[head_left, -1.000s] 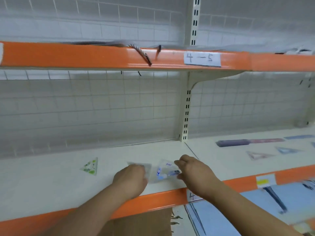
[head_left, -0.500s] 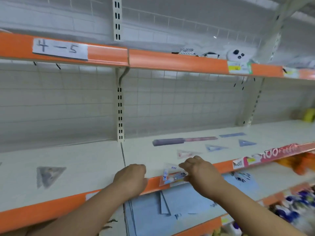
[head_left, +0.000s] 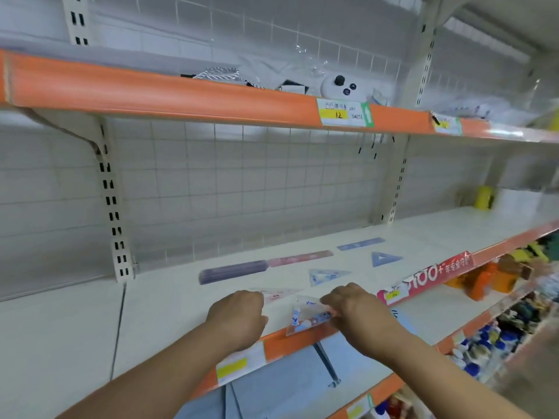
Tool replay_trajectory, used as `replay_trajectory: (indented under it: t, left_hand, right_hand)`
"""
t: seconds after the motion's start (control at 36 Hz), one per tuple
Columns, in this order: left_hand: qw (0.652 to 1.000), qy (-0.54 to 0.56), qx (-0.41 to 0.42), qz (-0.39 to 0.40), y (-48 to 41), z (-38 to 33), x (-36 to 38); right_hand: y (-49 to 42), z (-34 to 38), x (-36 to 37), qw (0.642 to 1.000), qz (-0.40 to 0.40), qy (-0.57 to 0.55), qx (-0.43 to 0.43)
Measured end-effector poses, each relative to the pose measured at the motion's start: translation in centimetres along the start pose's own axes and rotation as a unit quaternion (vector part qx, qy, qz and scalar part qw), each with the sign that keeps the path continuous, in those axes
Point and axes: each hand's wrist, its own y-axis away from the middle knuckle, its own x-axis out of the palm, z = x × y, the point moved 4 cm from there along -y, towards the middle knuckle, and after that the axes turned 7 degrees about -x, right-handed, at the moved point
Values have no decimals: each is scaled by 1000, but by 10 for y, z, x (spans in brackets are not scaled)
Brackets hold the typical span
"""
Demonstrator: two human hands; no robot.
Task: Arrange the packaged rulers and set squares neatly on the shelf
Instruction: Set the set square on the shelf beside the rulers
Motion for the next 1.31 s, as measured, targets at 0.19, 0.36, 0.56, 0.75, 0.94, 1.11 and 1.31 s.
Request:
replay_trajectory:
  t: [0.19,0.36,0.56,0.75,0.94,1.11,1.31]
  left_hand:
    - [999,1,37,2,-58,-33,-4]
    - [999,1,42,9,-96,-45,-3]
    - [999,-13,33,20,-123,-56,6]
    - [1000,4,-22,21,-137,-57,9]
    - [996,7,-87,25,-144,-59,10]
    - [990,15,-140,17,-145,-65,21]
    - [985,16,-172,7,-141,-67,26]
  right_hand:
    - [-31,-52,4,1000,1,5,29]
    - [-57,-87,14,997,-21,-41,66]
    - [-79,-111,37,998,16,-49,44]
    - [-106,-133,53,998,26,-58,-13]
    - [-129,-153,66,994,51,-70,-74]
    - [-135,-163,79,986,69,-88,-123]
    - [-142,-166,85,978,67,-112,-165]
